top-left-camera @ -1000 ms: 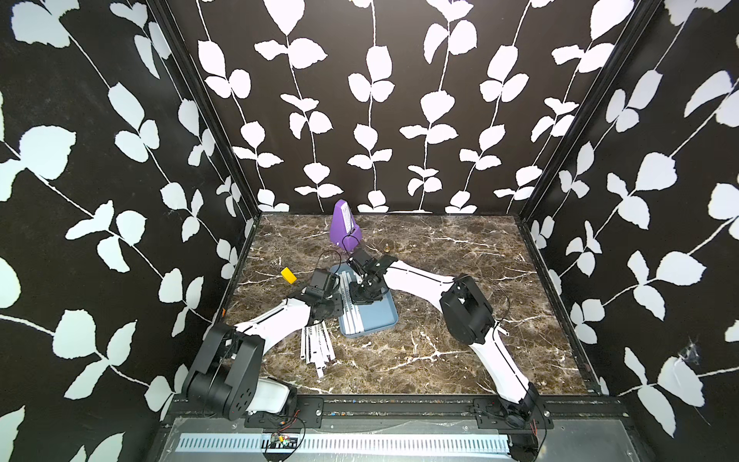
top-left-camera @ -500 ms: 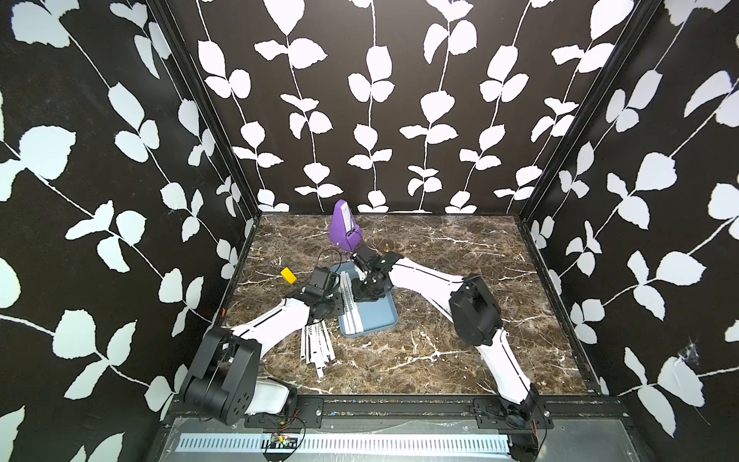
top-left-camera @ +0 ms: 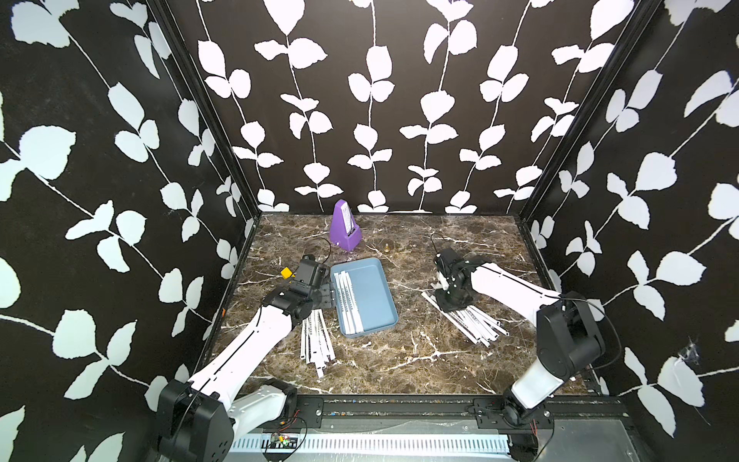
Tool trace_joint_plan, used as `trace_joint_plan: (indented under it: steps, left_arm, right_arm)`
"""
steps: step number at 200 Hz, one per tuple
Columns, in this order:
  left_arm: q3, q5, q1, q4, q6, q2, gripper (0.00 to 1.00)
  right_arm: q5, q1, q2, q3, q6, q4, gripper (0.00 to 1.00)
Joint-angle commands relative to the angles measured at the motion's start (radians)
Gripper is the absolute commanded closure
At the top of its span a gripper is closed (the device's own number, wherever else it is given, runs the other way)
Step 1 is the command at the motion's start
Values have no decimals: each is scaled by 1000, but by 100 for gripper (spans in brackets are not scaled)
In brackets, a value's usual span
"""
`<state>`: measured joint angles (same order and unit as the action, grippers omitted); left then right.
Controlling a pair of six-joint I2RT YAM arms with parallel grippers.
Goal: Put the straws into the storage box
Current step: Place the straw in the storage box, then pick up the straw from the center of the board.
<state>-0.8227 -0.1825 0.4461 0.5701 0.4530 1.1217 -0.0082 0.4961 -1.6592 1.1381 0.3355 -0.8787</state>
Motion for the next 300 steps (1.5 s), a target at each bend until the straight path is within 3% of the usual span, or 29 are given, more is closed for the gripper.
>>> trace_joint_plan:
  steps: [1,33,113,141,179,195,235,300]
  left_arm:
    - [-16,45,73,-55,42,42,22]
    - [-32,82,139,-105,83,124,24]
    - [-3,88,143,-131,74,123,25]
    - [5,94,142,-145,79,128,25]
    - [18,90,143,-153,75,128,25]
    - [25,87,142,-149,73,125,25]
    - [56,73,142,-156,71,101,25]
    - [73,74,141,-165,78,100,25]
  right_arm:
    - [38,-3,4,-29,-63,-12,71]
    - [19,-7,-48,-35,-57,23,70]
    - [31,-1,-113,-84,-41,84,66]
    - [-49,65,-110,-80,19,96,69]
    - [-62,222,-108,8,100,67,69]
    - [-106,229,-104,14,126,79,65]
    - [-24,208,-85,25,132,44,65]
    - [-95,201,-70,-79,394,272,62]
